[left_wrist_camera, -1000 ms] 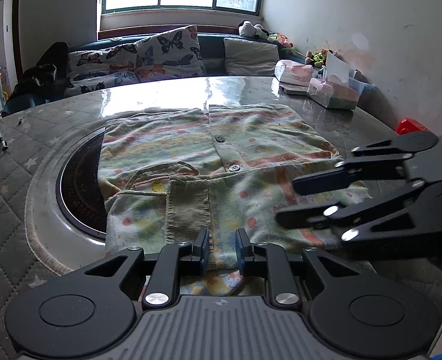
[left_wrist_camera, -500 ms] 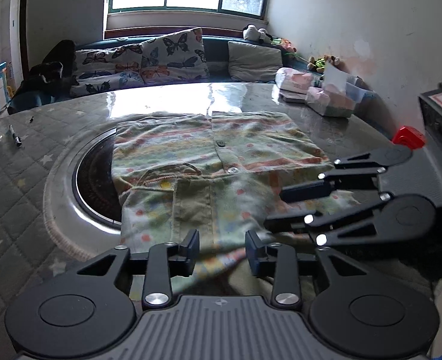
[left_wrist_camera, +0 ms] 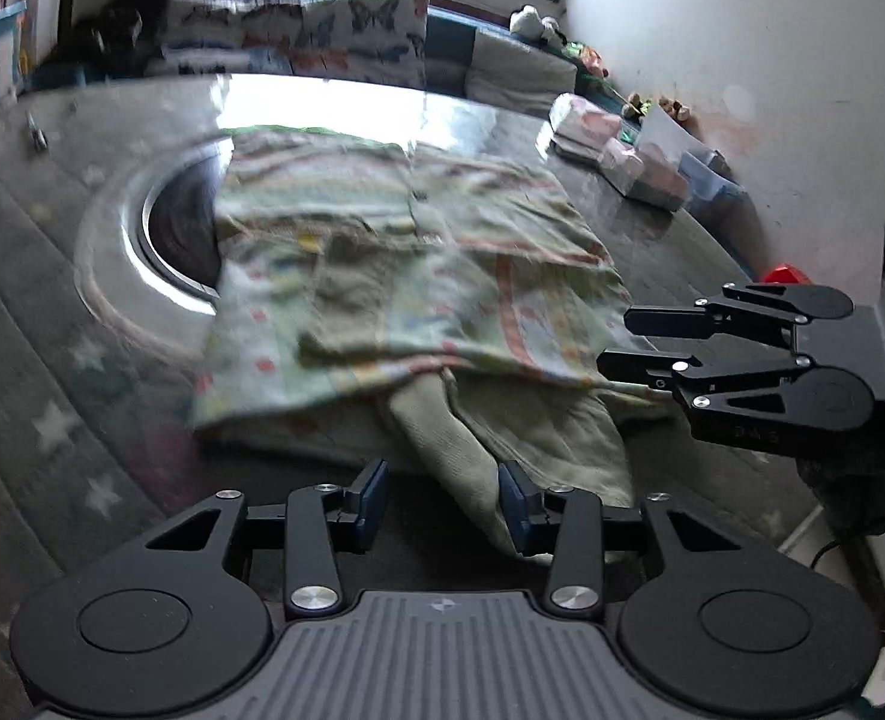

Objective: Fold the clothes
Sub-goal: 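Grasp the corduroy cuff and shirt hem with the left gripper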

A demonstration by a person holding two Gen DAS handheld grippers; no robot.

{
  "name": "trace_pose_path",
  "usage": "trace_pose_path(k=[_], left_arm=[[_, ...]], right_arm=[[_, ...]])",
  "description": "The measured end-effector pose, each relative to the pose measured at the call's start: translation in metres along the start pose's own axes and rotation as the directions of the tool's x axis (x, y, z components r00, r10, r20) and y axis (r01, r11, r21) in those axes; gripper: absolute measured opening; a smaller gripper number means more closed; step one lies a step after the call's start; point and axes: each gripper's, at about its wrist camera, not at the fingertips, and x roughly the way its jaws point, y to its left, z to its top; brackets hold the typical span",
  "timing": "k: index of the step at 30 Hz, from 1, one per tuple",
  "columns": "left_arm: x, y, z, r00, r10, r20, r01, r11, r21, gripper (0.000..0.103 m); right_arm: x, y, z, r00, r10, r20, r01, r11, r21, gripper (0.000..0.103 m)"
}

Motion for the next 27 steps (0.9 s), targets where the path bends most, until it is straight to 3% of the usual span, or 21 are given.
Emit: trace_pose_path(k=[3,5,7,13,19,23,27], left_arm=[[0.001,-0.002,-0.002,0.999,-0.031,-0.013,0.031,0.999,-0.01,0.02],[-0.002,-0.003,0.001,0.999,-0.048,-0.004,0.048,0.999,-0.018,0.014],[-0.007,-0.004,0.009,0.998,-0.056,0.026,0.057,0.998,-0.024,0.012],[-0.016,-0.004,0.042,0.991,-0.086,0.102,0.091,0.995,-0.043,0.011],[-0.013,-0.002,0.067,0.986,-0.113,0.125,0.121,0.991,-0.058,0.011],[-0.01,0.0,0.068,0.985,-0.121,0.119,0.129,0.99,-0.056,0.011],[-0.01,0.007,0.06,0.988,-0.113,0.105,0.119,0.992,-0.052,0.012]], right_arm=[[-0.007,0.0,-0.007,1.0,-0.011,-0.005,0.011,1.0,-0.014,0.039],[-0.011,0.001,-0.011,1.0,-0.018,-0.008,0.018,1.0,-0.026,0.039],[-0.014,0.002,-0.014,1.0,-0.023,-0.01,0.023,0.999,-0.042,0.047],[-0.019,0.009,-0.02,1.0,0.0,-0.012,-0.001,0.995,-0.104,0.054],[-0.004,0.021,-0.018,1.0,0.029,-0.002,-0.029,0.989,-0.147,0.054],[0.01,0.025,-0.009,0.998,0.052,0.02,-0.049,0.99,-0.13,0.046],[0.02,0.019,-0.002,0.997,0.081,0.014,-0.08,0.994,-0.071,0.028]])
